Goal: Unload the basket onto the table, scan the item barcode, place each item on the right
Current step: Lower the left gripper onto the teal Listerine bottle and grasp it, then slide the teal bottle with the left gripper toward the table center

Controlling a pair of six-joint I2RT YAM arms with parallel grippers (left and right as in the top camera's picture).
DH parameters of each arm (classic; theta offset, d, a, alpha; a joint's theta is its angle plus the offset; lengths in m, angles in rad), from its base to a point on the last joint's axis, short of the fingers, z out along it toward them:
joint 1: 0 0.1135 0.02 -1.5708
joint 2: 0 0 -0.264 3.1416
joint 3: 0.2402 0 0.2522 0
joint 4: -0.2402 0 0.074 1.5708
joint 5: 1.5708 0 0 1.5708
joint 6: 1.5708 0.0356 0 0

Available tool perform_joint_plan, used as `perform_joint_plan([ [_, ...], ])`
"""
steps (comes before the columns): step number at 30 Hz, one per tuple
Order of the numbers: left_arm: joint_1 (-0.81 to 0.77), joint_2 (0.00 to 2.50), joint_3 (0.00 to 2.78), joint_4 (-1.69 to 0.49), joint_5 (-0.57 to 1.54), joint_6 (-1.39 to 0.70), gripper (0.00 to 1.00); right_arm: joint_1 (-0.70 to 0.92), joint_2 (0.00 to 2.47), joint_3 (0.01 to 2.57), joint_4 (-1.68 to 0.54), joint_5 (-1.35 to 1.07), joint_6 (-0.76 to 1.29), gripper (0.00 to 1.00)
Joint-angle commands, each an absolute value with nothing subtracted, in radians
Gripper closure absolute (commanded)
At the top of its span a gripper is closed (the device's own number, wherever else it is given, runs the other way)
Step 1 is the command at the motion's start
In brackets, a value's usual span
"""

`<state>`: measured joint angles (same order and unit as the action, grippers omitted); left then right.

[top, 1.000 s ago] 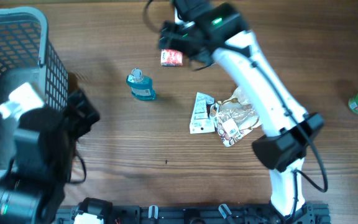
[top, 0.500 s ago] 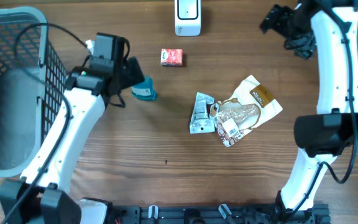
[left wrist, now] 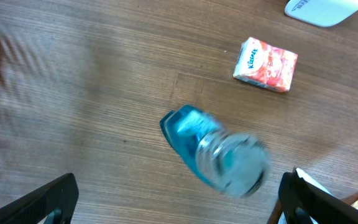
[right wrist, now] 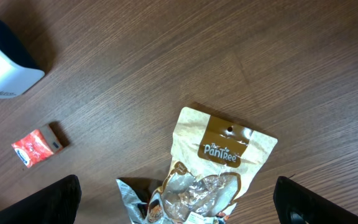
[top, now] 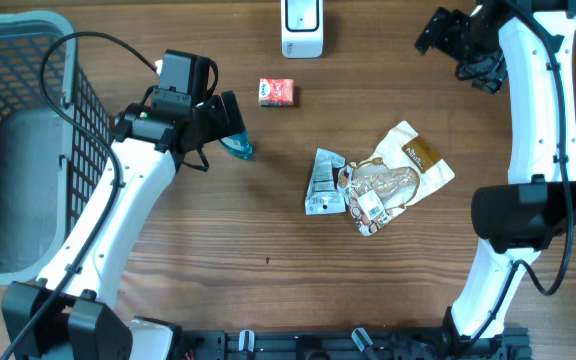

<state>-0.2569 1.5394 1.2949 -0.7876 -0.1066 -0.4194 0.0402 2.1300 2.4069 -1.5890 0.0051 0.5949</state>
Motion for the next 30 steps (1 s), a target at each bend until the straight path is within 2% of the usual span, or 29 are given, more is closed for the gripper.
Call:
perform_joint_plan([
  [1, -0.247, 1.496, 1.287, -0.806, -0.142, -0.399, 0.0, 0.042, 2.097, 2.421, -1.586, 0.031, 0.563, 0.0],
  [18, -0.244, 1.489, 1.287, -0.721, -0.034, -0.4, 0.0, 0.042, 2.097, 2.42, -1.592, 0.03, 0.557, 0.0],
  [30, -0.257, 1.616, 1.287, -0.694, 0.03, -0.4, 0.0, 0.042, 2.097, 2.42, -1.586, 0.031, 0.55, 0.0],
])
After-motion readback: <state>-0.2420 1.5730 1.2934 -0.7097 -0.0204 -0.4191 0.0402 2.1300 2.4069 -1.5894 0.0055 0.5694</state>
